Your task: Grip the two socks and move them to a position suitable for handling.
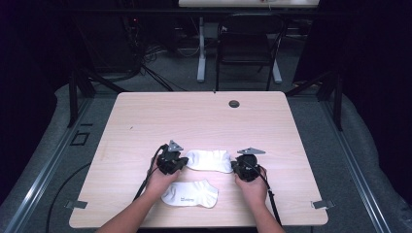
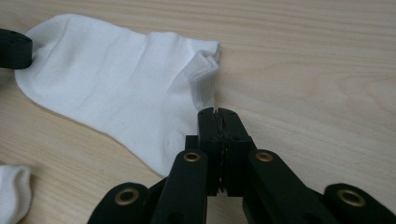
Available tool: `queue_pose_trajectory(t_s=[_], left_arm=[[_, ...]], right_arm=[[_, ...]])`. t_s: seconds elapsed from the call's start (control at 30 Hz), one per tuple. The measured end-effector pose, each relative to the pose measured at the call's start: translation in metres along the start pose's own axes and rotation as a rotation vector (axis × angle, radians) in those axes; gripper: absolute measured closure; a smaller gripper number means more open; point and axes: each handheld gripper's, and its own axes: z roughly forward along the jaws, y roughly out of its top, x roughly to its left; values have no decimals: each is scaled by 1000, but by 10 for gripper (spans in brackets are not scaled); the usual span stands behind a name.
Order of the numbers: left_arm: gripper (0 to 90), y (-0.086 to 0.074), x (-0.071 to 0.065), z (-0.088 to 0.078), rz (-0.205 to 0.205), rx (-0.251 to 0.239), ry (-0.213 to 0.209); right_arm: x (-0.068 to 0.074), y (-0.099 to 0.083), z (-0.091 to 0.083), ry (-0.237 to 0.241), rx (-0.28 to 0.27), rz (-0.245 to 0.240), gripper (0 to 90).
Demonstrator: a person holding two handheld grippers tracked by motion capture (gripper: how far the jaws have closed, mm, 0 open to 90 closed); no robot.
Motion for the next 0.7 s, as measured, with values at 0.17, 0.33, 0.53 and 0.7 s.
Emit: queue_pose_trajectory(t_s=[0.17,0.33,0.53,0.7], left_arm=[[893,-9,5,-11,-14,12,16],[892,-19,13,-22,-24,17,23],[889,-27,14,-29,-31,11,25],[882,-32,17,-34,-42,8,17]], right_arm=[[12,-1,2,44,2,0,893],[25,-2,4,56,7,-37,892],[33,-3,5,84,9,-65,892],[36,-4,5,99,11,-68,869]])
